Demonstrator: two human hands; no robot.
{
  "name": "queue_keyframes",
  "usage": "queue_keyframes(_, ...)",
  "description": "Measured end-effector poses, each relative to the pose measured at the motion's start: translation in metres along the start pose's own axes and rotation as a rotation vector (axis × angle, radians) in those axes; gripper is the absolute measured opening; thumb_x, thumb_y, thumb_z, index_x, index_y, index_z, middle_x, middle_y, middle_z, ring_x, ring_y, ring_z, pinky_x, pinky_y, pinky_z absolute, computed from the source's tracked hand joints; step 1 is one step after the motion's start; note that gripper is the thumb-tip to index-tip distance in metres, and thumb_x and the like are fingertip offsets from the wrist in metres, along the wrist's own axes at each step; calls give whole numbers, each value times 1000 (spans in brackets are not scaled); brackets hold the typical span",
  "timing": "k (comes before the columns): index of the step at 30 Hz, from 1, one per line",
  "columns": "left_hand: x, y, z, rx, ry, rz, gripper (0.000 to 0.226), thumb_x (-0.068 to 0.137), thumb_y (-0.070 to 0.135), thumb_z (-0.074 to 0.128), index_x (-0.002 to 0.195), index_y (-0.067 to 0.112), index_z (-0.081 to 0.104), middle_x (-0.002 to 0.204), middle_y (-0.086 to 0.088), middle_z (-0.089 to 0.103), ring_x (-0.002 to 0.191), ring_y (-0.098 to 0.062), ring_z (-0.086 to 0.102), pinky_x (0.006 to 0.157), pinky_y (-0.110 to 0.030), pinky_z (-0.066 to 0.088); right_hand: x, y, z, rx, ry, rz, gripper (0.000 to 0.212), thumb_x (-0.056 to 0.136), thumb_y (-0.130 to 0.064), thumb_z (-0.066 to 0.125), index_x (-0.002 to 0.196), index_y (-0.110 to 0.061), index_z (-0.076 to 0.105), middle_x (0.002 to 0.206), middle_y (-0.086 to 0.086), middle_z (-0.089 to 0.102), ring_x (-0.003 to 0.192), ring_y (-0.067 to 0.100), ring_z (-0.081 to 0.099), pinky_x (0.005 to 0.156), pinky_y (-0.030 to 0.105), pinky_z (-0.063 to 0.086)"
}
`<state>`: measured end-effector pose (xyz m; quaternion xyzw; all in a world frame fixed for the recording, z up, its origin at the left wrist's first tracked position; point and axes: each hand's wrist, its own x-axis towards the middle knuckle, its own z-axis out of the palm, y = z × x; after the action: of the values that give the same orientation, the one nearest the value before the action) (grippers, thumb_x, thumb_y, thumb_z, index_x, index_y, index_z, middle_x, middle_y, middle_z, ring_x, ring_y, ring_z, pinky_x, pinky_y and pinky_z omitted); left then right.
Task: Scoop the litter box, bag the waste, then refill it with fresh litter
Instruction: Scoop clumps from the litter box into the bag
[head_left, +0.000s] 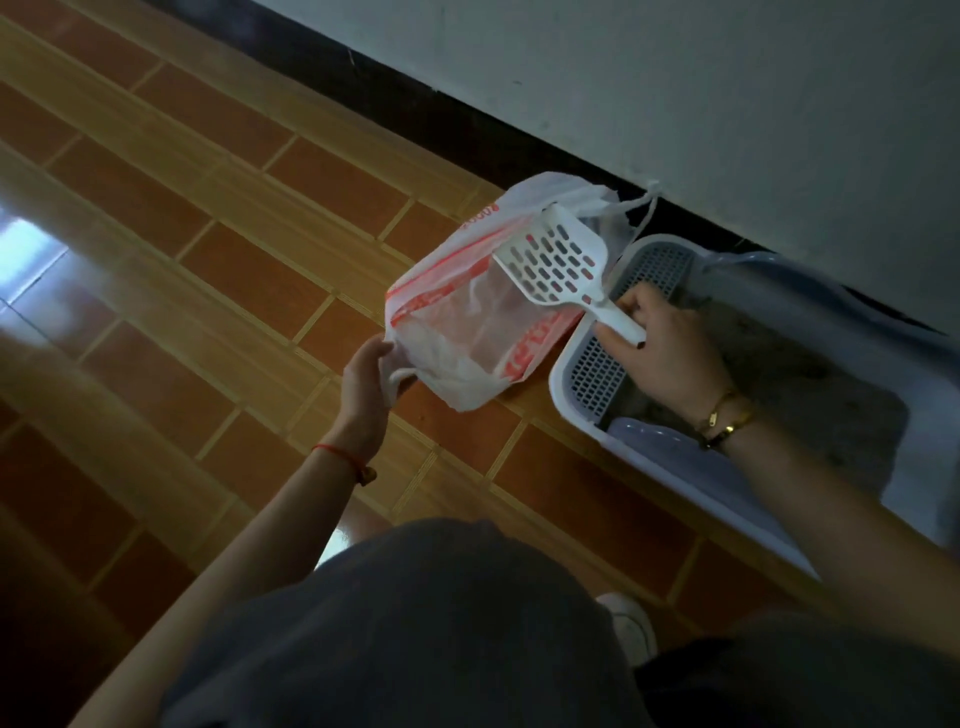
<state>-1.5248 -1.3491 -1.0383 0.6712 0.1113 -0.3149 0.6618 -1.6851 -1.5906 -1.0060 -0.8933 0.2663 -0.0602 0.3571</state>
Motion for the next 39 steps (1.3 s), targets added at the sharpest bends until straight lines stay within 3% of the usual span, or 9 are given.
queue_keyframes(3, 1, 0, -11, 310, -43, 110, 39, 99, 28, 45, 135, 13, 49, 126, -7, 58, 106, -20, 60, 82, -31, 52, -7, -1, -4, 4, 16, -15, 23, 89, -34, 61, 96, -14, 51, 71, -3, 62, 61, 7, 61, 47, 24, 47)
queue_keyframes(5, -1, 2, -14, 458, 18, 244, 50, 98, 34, 50, 143, 17, 40, 138, -5, 50, 113, -16, 55, 88, -29, 48, -12, 0, -10, -7, 25, -22, 23, 90, -34, 60, 98, -14, 53, 72, -3, 63, 62, 7, 61, 48, 25, 49)
queue_keyframes(7, -7, 8, -11, 602, 95, 445, 53, 94, 37, 56, 142, 22, 40, 142, -2, 45, 125, -17, 46, 101, -37, 41, -18, 4, -18, -36, 39, -17, 22, 90, -33, 60, 100, -14, 55, 75, -4, 63, 64, 6, 61, 49, 24, 49)
queue_keyframes(10, -14, 21, 3, 701, 110, 696, 45, 93, 25, 60, 135, 21, 46, 137, -1, 46, 128, -18, 42, 106, -38, 36, -30, 12, -31, -86, 65, -10, 21, 90, -35, 58, 101, -18, 56, 78, -6, 64, 65, 6, 62, 50, 23, 50)
queue_keyframes(15, -19, 38, 42, 820, -119, 917, 28, 91, 12, 59, 118, 19, 61, 122, -1, 54, 116, -16, 48, 97, -29, 38, -58, 26, -57, -153, 133, 51, 23, 89, -33, 63, 105, -17, 58, 88, -1, 65, 70, 11, 59, 53, 16, 41)
queue_keyframes(18, -13, 34, 62, 977, -250, 967, 21, 90, 16, 60, 110, 21, 66, 121, -2, 56, 117, -19, 47, 94, -29, 37, -78, 41, -74, -207, 145, 112, 25, 89, -37, 62, 106, -18, 59, 90, 0, 66, 71, 15, 59, 54, 19, 42)
queue_keyframes(22, 0, 25, 77, 1206, -315, 898, 26, 88, 19, 64, 113, 26, 66, 136, -6, 47, 131, -28, 39, 107, -48, 39, -108, 67, -96, -321, 176, 197, 29, 86, -51, 54, 100, -26, 58, 83, 0, 66, 68, 19, 60, 59, 38, 54)
queue_keyframes(30, 8, 17, 94, 1526, -283, 989, 35, 86, 3, 61, 117, 19, 69, 152, -14, 34, 143, -36, 25, 113, -57, 27, -143, 108, -126, -442, 111, 362, 24, 88, -41, 61, 100, -20, 64, 81, 9, 66, 66, 22, 52, 54, 28, 39)
queue_keyframes(39, 10, 4, 120, 1618, -436, 1130, 33, 87, 18, 65, 120, 19, 66, 149, -16, 40, 143, -37, 27, 118, -55, 16, -149, 125, -145, -736, 22, 392, 27, 88, -35, 63, 102, -14, 71, 88, 17, 68, 74, 33, 61, 58, 29, 32)
